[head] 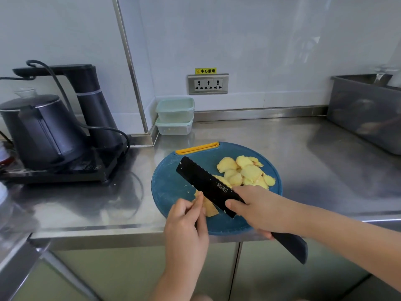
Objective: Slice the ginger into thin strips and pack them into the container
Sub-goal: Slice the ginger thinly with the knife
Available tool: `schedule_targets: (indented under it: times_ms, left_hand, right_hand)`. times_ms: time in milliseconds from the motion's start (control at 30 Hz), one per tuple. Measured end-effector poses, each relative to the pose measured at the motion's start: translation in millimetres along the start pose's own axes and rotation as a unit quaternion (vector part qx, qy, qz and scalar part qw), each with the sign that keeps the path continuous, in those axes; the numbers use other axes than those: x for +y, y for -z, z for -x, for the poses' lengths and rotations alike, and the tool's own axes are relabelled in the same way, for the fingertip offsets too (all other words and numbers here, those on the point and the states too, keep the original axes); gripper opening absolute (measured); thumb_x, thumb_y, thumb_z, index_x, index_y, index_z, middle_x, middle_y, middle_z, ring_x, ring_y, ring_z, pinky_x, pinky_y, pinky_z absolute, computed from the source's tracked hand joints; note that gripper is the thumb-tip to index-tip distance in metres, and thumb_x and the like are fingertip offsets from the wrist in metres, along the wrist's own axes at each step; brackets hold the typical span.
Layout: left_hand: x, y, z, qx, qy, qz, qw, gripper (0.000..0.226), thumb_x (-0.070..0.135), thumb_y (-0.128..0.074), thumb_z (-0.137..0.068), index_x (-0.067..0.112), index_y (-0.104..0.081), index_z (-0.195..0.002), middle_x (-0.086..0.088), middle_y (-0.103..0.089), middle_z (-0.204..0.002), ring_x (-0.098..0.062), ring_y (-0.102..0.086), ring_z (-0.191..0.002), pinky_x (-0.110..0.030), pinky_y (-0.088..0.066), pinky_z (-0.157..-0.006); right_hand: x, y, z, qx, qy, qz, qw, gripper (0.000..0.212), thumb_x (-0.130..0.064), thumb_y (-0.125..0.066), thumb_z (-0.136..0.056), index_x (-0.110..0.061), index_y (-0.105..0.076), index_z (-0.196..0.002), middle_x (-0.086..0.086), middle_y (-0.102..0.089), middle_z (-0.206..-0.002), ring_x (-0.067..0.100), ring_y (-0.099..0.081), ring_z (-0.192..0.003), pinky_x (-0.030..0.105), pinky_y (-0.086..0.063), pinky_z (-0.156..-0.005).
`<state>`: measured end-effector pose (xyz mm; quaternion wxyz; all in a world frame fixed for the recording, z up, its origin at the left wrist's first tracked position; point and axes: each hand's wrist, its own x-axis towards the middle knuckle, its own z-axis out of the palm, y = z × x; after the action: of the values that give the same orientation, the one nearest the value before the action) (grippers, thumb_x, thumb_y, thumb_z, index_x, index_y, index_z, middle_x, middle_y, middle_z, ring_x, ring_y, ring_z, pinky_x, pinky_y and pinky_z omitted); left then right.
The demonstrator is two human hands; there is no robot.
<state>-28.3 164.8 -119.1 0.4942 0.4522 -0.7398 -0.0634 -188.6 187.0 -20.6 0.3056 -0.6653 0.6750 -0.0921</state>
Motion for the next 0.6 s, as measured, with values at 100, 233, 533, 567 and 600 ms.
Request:
schedule_targets:
  times_ms: [100, 233, 533, 567, 600]
  left_hand:
    - [-0.5, -1.1, 0.2, 0.004, 0.003, -0.002, 1.000, 0.042, -0.003, -0.071, -0.077, 0.010, -0.068, -0.117, 0.008, -0.049, -0.074, -0.005, -0.045, -0.069, -0.014, -0.043, -0.068]
    - [-0.9, -1.0, 1.3, 0.007, -0.001, -0.003, 1.000, 0.039, -0.002, -0.069, -0.080, 0.008, -0.068, -0.117, 0.006, -0.051, -0.073, -0.008, -0.050, -0.066, -0.018, -0.044, -0.066]
    - [2.8, 0.0, 1.0, 0.018, 0.007, -0.003, 1.000, 0.033, 0.004, -0.062, -0.085, 0.008, -0.068, -0.117, 0.006, -0.049, -0.073, -0.009, -0.049, -0.066, -0.018, -0.043, -0.066]
    - [3.2, 0.2, 0.8, 0.018, 0.011, -0.002, 1.000, 0.034, 0.001, -0.065, -0.084, 0.008, -0.068, -0.117, 0.006, -0.049, -0.072, -0.009, -0.048, -0.066, -0.018, -0.043, -0.066]
    - [3.7, 0.1, 0.4, 0.019, 0.014, -0.002, 1.000, 0.036, 0.000, -0.068, -0.082, 0.008, -0.068, -0.117, 0.006, -0.048, -0.072, -0.009, -0.047, -0.066, -0.017, -0.042, -0.066]
  right_hand:
    - [-1.6, -1.1, -1.3, -0.012, -0.014, -0.013, 1.000, 0.025, -0.032, -0.040, -0.102, -0.009, -0.048, -0.103, 0.007, -0.053, -0.065, 0.011, -0.044, -0.032, 0.021, -0.040, -0.035]
    - [-10.6, -4.4, -9.9, -0.031, -0.007, -0.012, 0.999, 0.028, -0.031, -0.039, -0.102, -0.005, -0.046, -0.094, 0.004, -0.047, -0.050, 0.011, -0.042, -0.028, 0.025, -0.041, -0.039]
    - [-14.8, -2.3, -12.9, -0.033, -0.006, 0.042, 0.999, 0.029, -0.031, -0.036, -0.103, -0.005, -0.047, -0.099, 0.009, -0.051, -0.054, 0.014, -0.044, -0.032, 0.024, -0.041, -0.036]
    - [-12.7, -1.6, -9.0, -0.038, -0.009, 0.047, 0.998, 0.029, -0.031, -0.036, -0.103, -0.004, -0.048, -0.100, 0.008, -0.050, -0.054, 0.012, -0.043, -0.030, 0.022, -0.040, -0.035]
    - [-9.8, -0.6, -4.5, -0.045, -0.012, 0.048, 0.998, 0.029, -0.031, -0.036, -0.103, -0.004, -0.048, -0.101, 0.007, -0.050, -0.054, 0.010, -0.042, -0.029, 0.020, -0.038, -0.034]
